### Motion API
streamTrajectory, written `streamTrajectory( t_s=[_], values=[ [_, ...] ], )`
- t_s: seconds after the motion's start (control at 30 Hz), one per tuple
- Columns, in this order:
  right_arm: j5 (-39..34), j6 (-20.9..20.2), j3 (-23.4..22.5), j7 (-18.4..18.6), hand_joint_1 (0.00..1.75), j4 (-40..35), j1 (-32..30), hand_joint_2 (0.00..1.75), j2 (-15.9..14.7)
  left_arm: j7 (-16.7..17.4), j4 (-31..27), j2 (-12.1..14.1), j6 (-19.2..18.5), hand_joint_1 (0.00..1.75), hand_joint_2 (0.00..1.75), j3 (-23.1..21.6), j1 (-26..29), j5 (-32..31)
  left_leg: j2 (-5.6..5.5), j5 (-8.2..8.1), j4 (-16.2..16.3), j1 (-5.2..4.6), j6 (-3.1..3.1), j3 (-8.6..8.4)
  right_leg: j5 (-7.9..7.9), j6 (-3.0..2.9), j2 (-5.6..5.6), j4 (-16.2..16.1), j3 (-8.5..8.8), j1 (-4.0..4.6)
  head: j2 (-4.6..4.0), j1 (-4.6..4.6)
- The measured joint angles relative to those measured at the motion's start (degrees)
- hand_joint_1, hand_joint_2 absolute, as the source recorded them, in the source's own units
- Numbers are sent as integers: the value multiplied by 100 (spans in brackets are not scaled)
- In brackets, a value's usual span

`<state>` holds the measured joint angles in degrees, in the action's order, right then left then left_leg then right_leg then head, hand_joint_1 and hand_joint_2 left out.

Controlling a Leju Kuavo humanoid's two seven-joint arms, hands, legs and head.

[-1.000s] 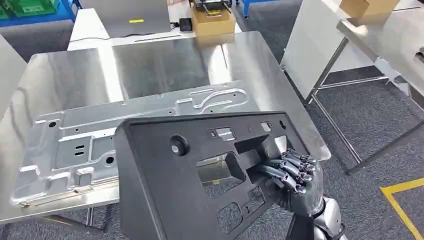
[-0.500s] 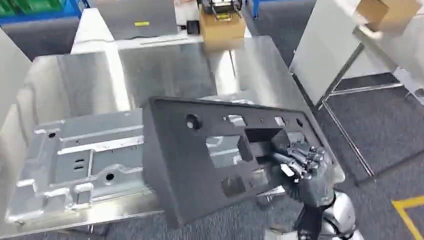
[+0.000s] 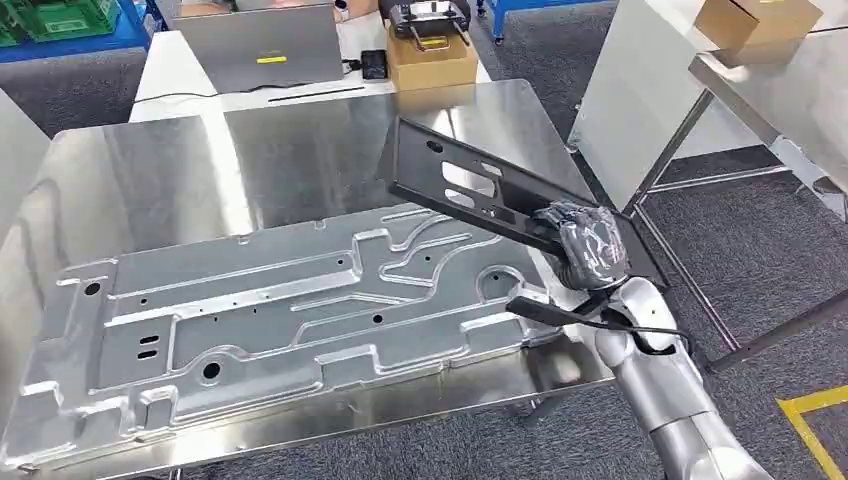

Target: Take the parts from the cabinet and place them on the table.

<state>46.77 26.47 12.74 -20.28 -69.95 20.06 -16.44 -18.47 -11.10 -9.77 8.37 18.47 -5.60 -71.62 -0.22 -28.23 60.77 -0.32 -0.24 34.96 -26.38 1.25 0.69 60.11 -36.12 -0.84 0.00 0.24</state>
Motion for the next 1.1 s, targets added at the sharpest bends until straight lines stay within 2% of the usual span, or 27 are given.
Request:
streamTrajectory(
  t_s=[0.03,0.07,0.2,0.33,0.4,0.53,0.8,1.1],
  values=[
    [9,20,51,-53,175,146,83,175,90,-4,2,0,-4,0,175,-22,-5,-26,-8,39,-31,16,-25,0,-4,-79,-5,-3,8,7,0,2],
    [26,35,116,-75,175,266,184,175,158,-15,2,0,-20,0,175,-35,-5,-48,-11,40,-31,16,-22,8,7,-82,-9,-9,6,9,0,4],
    [184,7,440,59,175,504,534,175,471,-11,0,2,-103,0,175,-125,-26,-153,-22,41,-30,12,-15,6,29,-55,-12,-64,39,8,0,9],
    [297,-220,821,205,175,700,966,175,745,2,0,2,-186,0,175,-221,-71,-262,-21,32,-26,6,-2,5,32,-42,-12,-76,41,9,0,9],
    [365,-302,1021,245,175,845,1192,175,877,-7,-2,2,-216,0,175,-289,-92,-289,-22,32,-25,6,-1,5,29,-5,-12,-77,41,9,0,7],
    [470,-426,1426,321,175,1120,1550,175,1155,-182,-11,-2,-223,0,175,-380,-113,-306,-19,32,-27,18,-1,2,29,-3,-12,-76,36,20,0,7],
    [393,-586,2038,341,175,1630,1876,175,1703,-651,-22,-79,-48,0,175,-509,-119,-310,-9,32,-33,45,-4,-1,27,-6,-7,-73,32,46,0,7],
    [319,-581,2522,338,175,2049,2171,175,2225,-682,-22,-101,-68,0,175,-573,-118,-251,-13,33,-33,49,-5,1,25,-9,-9,-72,31,52,0,6]
  ],
)
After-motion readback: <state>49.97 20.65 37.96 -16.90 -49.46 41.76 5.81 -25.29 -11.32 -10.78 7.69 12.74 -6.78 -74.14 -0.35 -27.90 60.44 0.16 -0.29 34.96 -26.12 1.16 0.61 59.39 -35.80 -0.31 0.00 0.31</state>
